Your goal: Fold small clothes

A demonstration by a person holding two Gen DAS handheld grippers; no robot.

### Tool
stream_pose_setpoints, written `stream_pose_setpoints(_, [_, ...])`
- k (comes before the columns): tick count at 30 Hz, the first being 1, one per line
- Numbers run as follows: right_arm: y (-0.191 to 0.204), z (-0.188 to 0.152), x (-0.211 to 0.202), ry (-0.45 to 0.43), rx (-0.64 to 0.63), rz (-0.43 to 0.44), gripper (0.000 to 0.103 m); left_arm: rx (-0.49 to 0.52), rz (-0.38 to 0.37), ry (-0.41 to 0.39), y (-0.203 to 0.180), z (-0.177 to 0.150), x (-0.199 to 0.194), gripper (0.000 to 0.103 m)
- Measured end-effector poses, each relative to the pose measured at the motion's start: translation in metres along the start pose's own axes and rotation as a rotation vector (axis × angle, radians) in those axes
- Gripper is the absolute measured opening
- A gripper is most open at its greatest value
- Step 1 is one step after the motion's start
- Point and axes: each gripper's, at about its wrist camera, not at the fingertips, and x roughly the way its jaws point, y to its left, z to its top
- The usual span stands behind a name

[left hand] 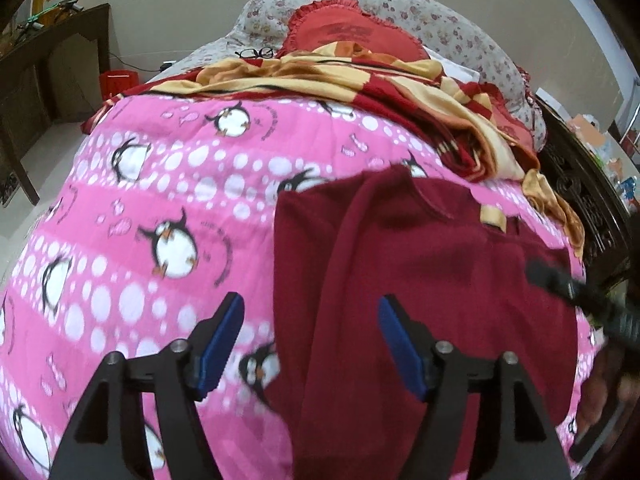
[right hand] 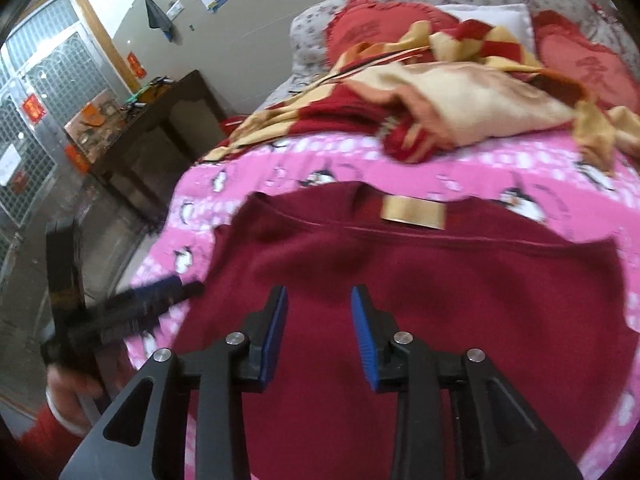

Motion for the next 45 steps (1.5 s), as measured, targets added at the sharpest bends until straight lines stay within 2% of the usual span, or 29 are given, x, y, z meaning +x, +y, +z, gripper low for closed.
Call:
stream_pose_setpoints(8, [0.051,0.041,0.057,0.046,0.026,0.102,0.067,0.001,0.004,0.029,0.008,-0.034,-0.002,0.073])
stream_pose_setpoints(12, [0.072,0.053,0.092,0.098,0.017,0.072,0.067,-0.031,-0.020,0.033,0.014,-0.040,-0.001,0.073])
stream_pose_setpoints(16, [0.082,0.056,0.132,0.188,-0.024,-0.021,0.067,-0.058,-0.038,0.036,0.020,-0.043,-0.001,0.074])
stream_pose_setpoints(18, [0.082,0.055,0.140,0.185,-0.044,-0.089,0.049,-0.064,-0.044,0.036,0.022,-0.044,-0.001,0.074])
stream_pose_setpoints(19, [0.082,0.055,0.139,0.175,-0.054,-0.102,0.035,-0.068,-0.049,0.036,0.023,-0.044,-0.001,0.074])
stream_pose_setpoints(24, [0.090,0.059,0.126,0.109,-0.091,-0.058,0.033,-0.095,-0.071,0.032,0.030,-0.047,-0.001,0.075])
stream_pose_setpoints(30, [0.087,0.056,0.150,0.153,-0.087,-0.064,0.033,-0.125,-0.076,0.036,0.033,-0.050,0.003,0.076])
stream_pose_setpoints(33, [0.082,0.054,0.144,0.151,-0.058,-0.025,0.036,-0.126,-0.081,0.034,0.034,-0.049,0.005,0.078])
stream_pose_setpoints(35, [0.083,0.054,0.139,0.164,-0.055,-0.002,0.055,-0.125,-0.081,0.034,0.034,-0.049,0.007,0.079])
stream_pose_setpoints(37, [0.088,0.052,0.136,0.169,-0.077,-0.010,0.062,-0.127,-0.081,0.031,0.034,-0.049,0.007,0.079])
stream_pose_setpoints(39, [0.092,0.048,0.131,0.169,-0.104,-0.032,0.062,-0.127,-0.079,0.030,0.034,-0.049,0.007,0.079])
stream_pose_setpoints(45, [0.091,0.034,0.100,0.131,-0.113,-0.026,0.062,-0.124,-0.070,0.033,0.033,-0.050,0.007,0.085])
